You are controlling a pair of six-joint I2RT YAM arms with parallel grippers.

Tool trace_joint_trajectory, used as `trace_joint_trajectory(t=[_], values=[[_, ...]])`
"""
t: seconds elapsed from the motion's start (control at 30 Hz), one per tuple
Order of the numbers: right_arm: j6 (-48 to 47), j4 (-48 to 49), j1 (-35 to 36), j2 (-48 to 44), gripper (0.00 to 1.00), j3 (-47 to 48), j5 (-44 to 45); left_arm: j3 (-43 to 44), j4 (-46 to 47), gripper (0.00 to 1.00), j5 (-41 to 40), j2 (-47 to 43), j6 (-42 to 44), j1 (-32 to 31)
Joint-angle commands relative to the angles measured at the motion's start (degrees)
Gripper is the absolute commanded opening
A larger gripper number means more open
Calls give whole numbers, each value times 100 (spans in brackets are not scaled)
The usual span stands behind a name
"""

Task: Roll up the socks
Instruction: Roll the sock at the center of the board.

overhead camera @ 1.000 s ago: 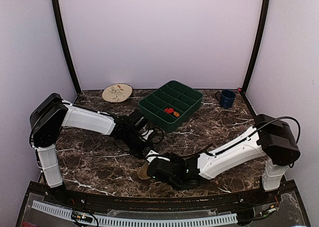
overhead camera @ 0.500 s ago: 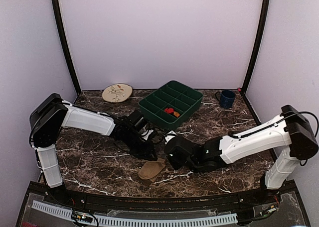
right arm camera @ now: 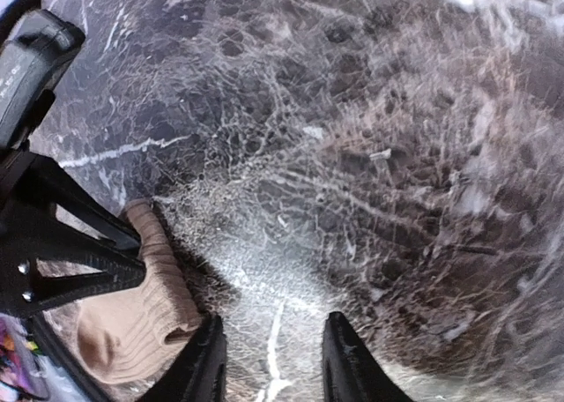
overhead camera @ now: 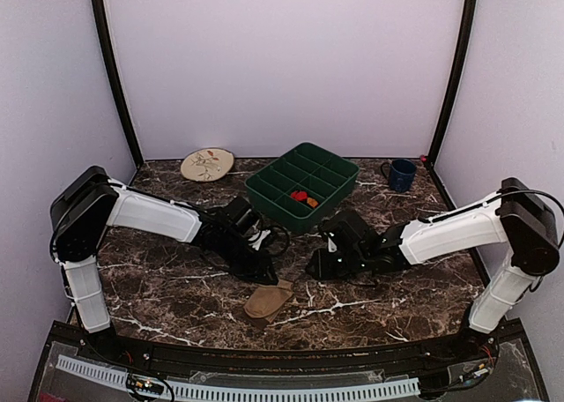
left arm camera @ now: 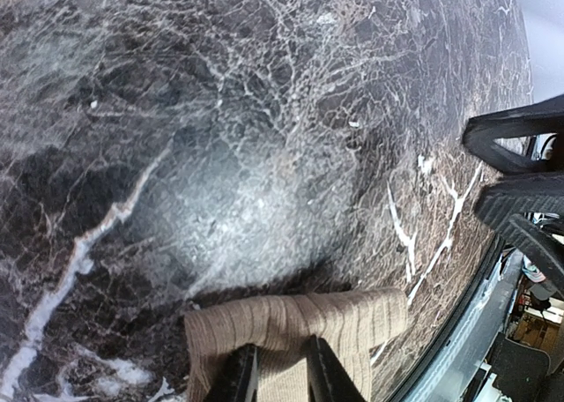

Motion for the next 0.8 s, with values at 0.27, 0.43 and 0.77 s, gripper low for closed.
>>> trace_joint_trajectory(t=[0.27,0.43,0.77], values=[[1689,1656,-278,256,48,-447,-1786,-511,-552,24,-637,217,143,-58],[2002,2080,-281,483,48,-508,-1930,-582,-496,24,-642,188,145,-55],[2224,2516,-213,840,48,-582,-2103,-633,-452,24,-649,144,132,-53]])
